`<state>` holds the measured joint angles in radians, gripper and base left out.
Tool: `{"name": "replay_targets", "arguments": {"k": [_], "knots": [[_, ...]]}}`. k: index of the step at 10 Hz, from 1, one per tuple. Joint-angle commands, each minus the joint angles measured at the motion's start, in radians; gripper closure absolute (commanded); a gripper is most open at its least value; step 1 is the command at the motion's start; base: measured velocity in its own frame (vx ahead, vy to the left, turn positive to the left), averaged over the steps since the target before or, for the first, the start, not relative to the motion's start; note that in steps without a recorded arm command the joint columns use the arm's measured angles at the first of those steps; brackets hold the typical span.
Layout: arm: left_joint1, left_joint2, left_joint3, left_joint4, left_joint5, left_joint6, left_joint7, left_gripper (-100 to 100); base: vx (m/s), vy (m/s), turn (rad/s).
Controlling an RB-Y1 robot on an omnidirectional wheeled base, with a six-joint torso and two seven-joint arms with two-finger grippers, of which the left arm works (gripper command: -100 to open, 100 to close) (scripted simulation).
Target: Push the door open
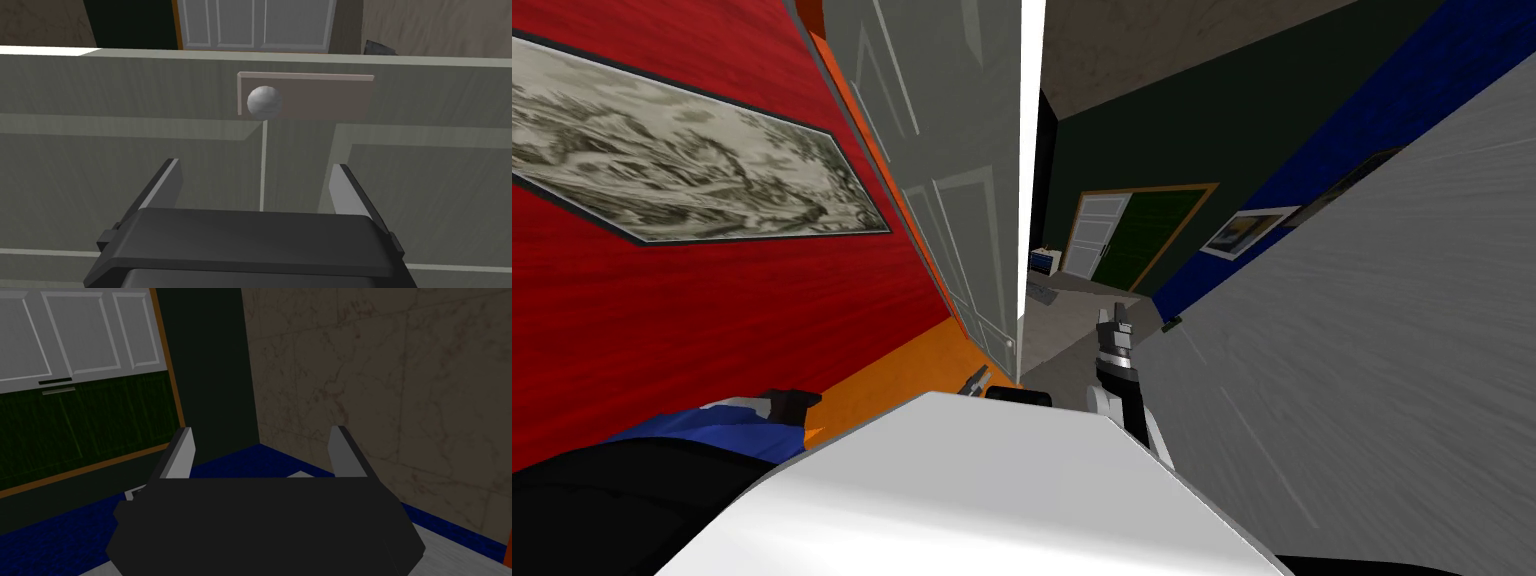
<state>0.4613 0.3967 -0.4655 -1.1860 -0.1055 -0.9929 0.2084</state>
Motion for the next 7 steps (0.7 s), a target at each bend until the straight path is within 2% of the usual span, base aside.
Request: {"name": "replay_targets", "arguments": {"k": [1,4,7], "knots": [[0.0,0.0,0.0,0.0,0.0,0.0,0.0,-100,0.057,0.04,-0.01],[-0.034,-0.023,0.009,0.011,0.006,0.036,0.004,-100,0.156,-0.103,-0.057],[-0.057,-0.038,0.015,0.017,0.009,0.061,0.006,-100,0.164,-0.096,-0.048]]}}
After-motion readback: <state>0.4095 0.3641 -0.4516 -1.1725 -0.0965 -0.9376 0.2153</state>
